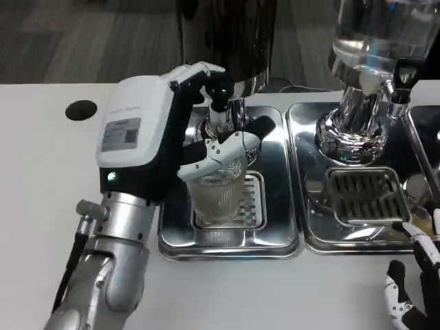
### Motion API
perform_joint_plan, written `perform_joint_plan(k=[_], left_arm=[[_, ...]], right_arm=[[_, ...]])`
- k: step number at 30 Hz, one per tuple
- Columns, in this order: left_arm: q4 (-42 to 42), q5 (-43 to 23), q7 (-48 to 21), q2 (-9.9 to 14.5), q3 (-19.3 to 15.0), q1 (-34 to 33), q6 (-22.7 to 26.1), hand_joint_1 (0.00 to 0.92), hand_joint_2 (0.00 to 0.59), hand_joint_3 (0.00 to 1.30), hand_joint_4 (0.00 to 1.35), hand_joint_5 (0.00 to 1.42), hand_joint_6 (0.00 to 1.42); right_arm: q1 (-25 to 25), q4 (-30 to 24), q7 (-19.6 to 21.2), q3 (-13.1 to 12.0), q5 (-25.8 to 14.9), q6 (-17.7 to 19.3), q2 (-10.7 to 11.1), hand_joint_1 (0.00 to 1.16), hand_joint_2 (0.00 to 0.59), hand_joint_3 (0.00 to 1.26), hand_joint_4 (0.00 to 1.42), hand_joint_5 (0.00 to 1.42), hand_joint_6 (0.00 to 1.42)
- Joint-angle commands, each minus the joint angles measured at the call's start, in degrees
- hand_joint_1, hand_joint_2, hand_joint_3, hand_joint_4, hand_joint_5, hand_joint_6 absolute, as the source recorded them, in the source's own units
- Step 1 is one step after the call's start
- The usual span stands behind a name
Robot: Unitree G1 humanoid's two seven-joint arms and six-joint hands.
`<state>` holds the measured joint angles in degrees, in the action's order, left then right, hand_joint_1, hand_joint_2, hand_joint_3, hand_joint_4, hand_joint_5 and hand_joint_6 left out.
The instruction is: Grasp the cup under the faucet to collect the drink, then remove the cup.
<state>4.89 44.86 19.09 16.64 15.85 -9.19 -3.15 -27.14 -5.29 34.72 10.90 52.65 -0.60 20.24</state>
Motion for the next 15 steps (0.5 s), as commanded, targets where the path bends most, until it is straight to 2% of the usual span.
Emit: perform_joint_plan(k=[1,15], left_arm=[[-0.5,0.3,0.3,0.8,-0.5,1.5,-1.7,0.012,0.105,0.59,0.51,0.58,0.51],[-2.1,0.7,1.3,1.0,-1.3,2.9,-3.1,0.012,0.107,0.6,0.52,0.59,0.54]], right_arm=[[0.6,-0.2,0.6,0.5,0.7,0.4,-0.4,0.43,0.544,0.26,0.01,0.0,0.11],[1.0,0.2,0.6,1.2,0.8,0.0,-0.6,0.43,0.544,0.26,0.01,0.0,0.12]])
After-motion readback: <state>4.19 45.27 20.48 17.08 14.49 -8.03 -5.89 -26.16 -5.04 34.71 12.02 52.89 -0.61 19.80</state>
